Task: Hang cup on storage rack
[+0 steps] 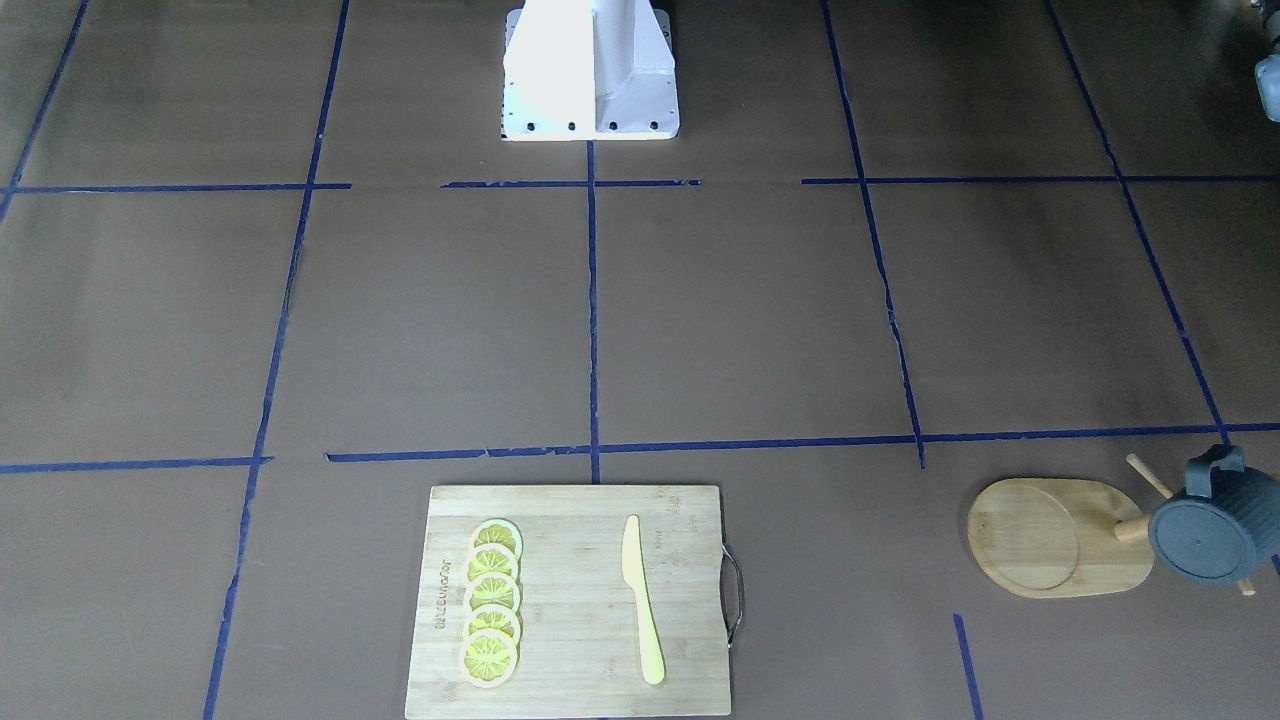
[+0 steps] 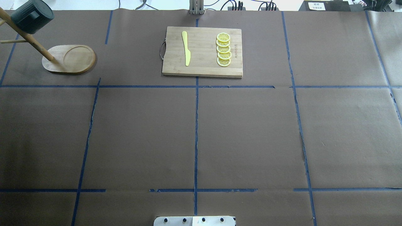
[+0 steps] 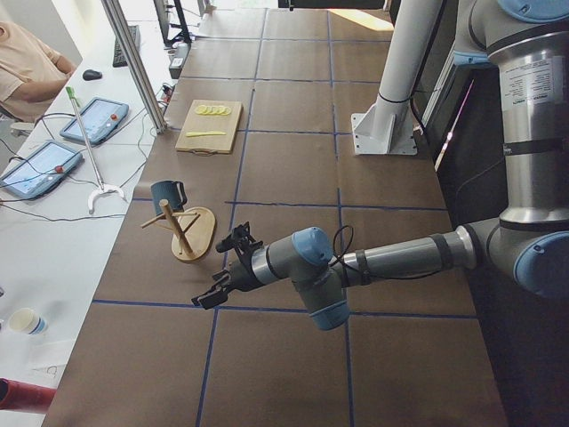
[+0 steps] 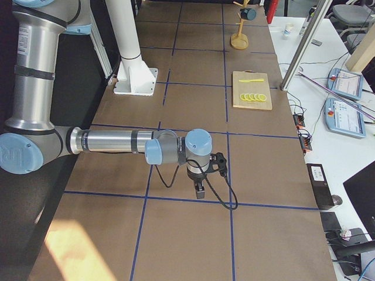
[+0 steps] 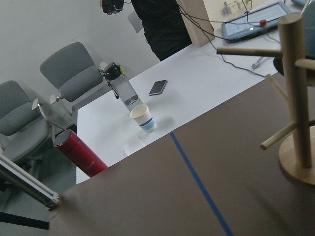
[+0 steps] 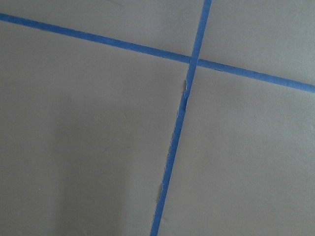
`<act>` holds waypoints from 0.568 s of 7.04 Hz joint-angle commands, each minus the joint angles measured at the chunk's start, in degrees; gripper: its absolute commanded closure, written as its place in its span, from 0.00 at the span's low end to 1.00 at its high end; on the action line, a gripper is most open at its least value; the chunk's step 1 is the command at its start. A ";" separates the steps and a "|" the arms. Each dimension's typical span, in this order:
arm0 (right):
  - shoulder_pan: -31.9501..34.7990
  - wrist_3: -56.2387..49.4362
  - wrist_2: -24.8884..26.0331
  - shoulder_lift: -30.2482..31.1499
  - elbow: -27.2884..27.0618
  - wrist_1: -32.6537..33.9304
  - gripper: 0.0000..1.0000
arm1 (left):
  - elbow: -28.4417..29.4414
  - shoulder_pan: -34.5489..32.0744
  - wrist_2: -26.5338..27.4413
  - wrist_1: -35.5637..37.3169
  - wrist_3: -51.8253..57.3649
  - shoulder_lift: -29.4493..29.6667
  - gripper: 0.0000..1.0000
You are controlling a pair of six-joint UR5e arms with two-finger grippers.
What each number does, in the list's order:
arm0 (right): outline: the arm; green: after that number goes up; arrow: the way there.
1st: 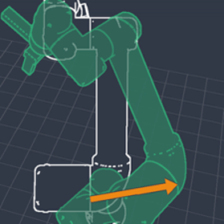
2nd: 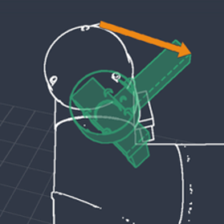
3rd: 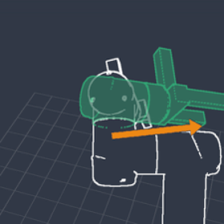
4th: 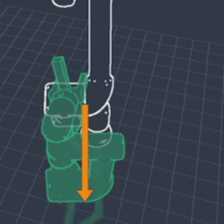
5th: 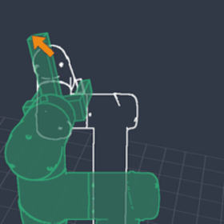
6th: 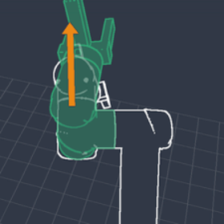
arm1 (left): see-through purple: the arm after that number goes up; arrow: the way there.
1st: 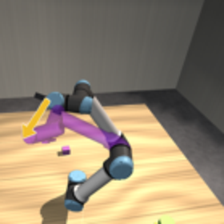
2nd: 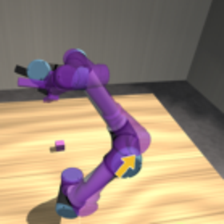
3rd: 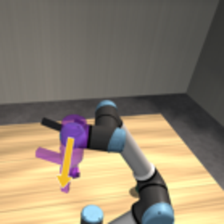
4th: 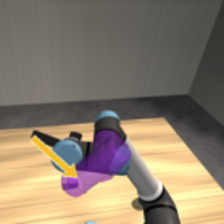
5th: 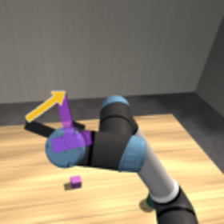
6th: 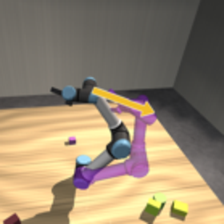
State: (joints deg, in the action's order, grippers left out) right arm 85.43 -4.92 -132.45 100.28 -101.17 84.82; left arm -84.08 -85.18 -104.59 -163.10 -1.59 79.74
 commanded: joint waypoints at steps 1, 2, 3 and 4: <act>0.00 -0.09 0.00 0.17 0.01 0.00 0.00 | -0.12 -2.35 -0.69 17.18 11.41 -0.20 0.00; 0.00 -0.09 0.00 0.35 -0.08 0.00 0.00 | -0.73 -2.27 -5.31 29.12 11.17 0.67 0.00; 0.00 -0.17 0.00 0.44 -0.08 -0.09 0.00 | -2.39 -2.44 -15.02 41.33 10.47 1.55 0.00; 0.00 -0.26 0.09 0.44 0.01 -0.09 0.00 | -3.62 -2.44 -21.47 47.37 2.63 1.65 0.00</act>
State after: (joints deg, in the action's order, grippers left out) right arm 85.43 -5.09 -132.43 100.67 -101.23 84.75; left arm -86.23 -87.55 -117.93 -125.36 6.96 80.98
